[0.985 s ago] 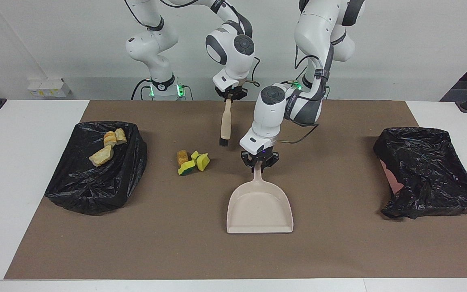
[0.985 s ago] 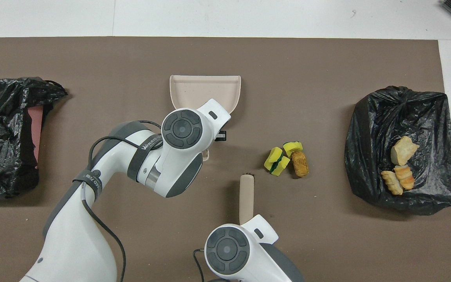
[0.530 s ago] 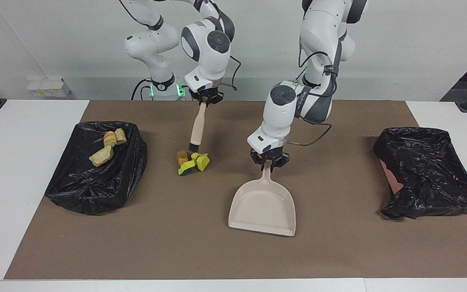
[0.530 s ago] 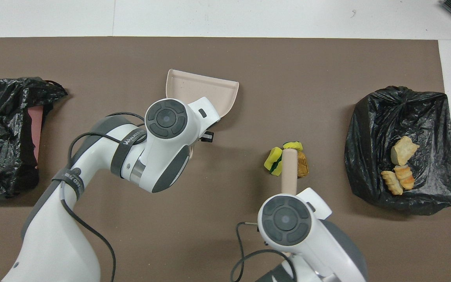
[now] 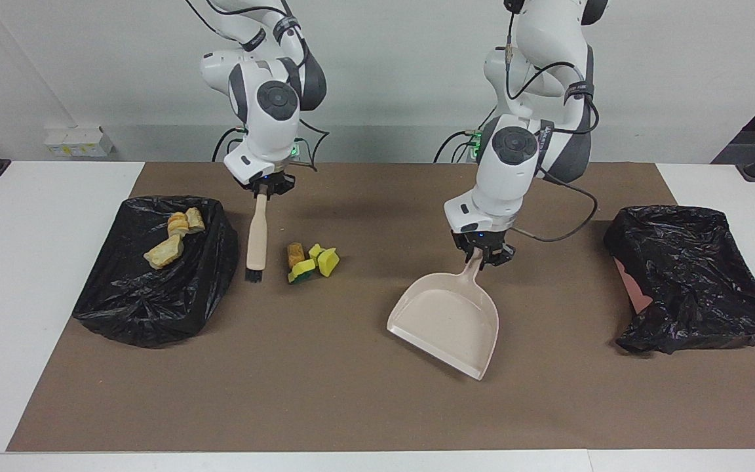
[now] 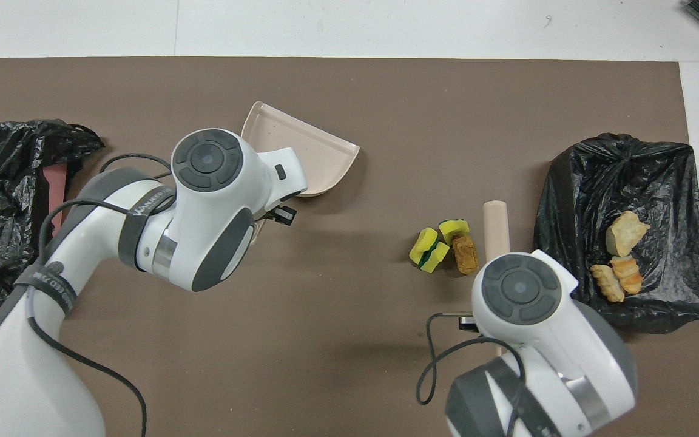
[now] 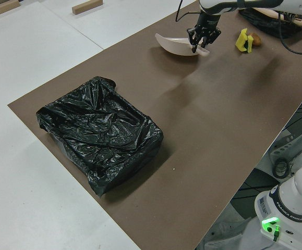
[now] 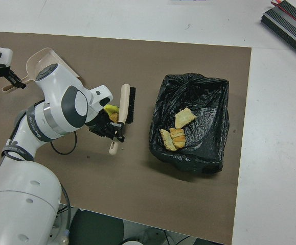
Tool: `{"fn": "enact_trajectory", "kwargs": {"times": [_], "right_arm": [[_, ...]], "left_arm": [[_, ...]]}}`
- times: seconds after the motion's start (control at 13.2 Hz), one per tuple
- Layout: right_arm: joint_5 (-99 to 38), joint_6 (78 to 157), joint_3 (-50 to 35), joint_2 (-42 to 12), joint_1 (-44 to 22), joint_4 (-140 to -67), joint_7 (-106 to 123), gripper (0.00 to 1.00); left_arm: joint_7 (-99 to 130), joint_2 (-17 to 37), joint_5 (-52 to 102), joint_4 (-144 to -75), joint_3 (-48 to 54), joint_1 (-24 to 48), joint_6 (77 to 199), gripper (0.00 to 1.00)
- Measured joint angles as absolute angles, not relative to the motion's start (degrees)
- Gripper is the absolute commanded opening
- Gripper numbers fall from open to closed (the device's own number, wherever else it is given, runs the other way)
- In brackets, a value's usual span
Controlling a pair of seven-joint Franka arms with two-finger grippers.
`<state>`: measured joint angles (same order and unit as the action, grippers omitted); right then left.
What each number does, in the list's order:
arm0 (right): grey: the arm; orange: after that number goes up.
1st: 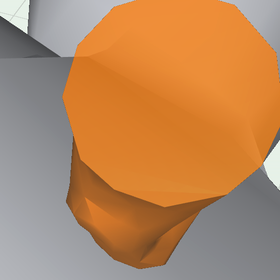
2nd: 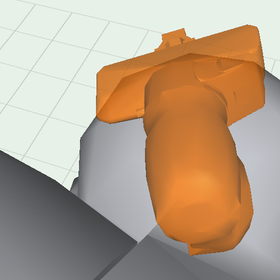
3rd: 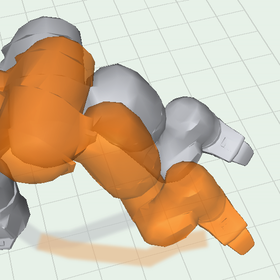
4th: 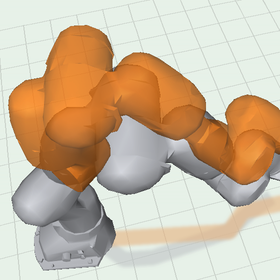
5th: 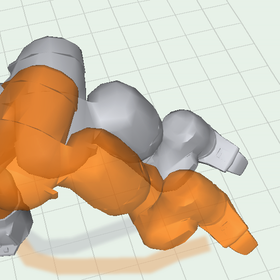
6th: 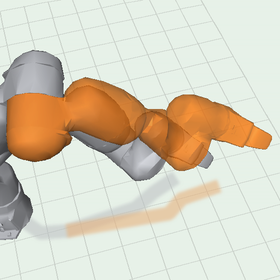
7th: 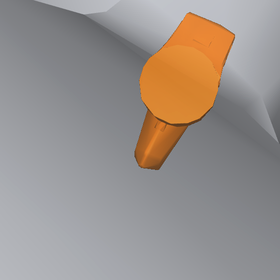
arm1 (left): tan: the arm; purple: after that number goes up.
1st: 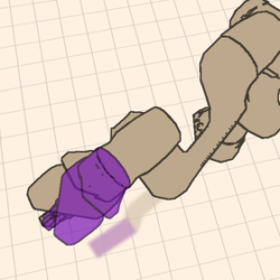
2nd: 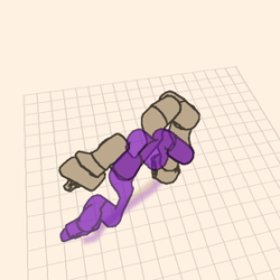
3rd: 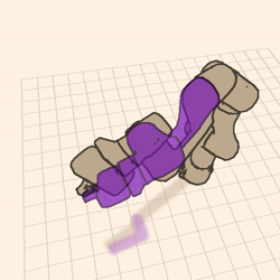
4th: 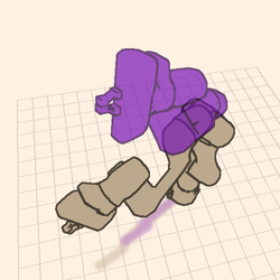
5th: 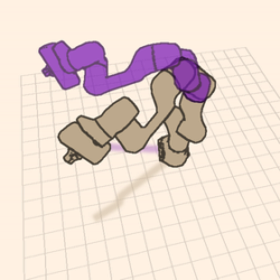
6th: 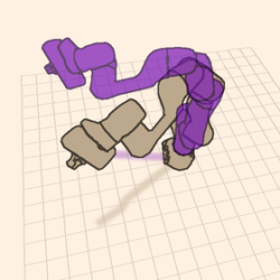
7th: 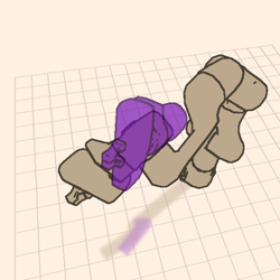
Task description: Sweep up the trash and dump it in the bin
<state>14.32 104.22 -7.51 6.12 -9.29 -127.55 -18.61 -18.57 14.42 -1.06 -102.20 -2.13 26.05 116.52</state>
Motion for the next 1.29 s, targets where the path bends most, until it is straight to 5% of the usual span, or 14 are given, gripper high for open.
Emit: {"fn": "enact_trajectory", "kwargs": {"times": [0.45,1.29], "right_arm": [[14.2,106.6,-8.5,-0.5,-10.0,-127.6,-13.2,0.00],[-3.3,111.2,-8.6,-1.4,-16.4,-127.7,-17.0,0.00]], "left_arm": [[-44.4,13.8,-1.1,-105.0,-2.2,20.8,116.1,0.00],[-69.3,8.1,-1.5,-116.0,-2.2,19.1,121.8,0.00]]}}
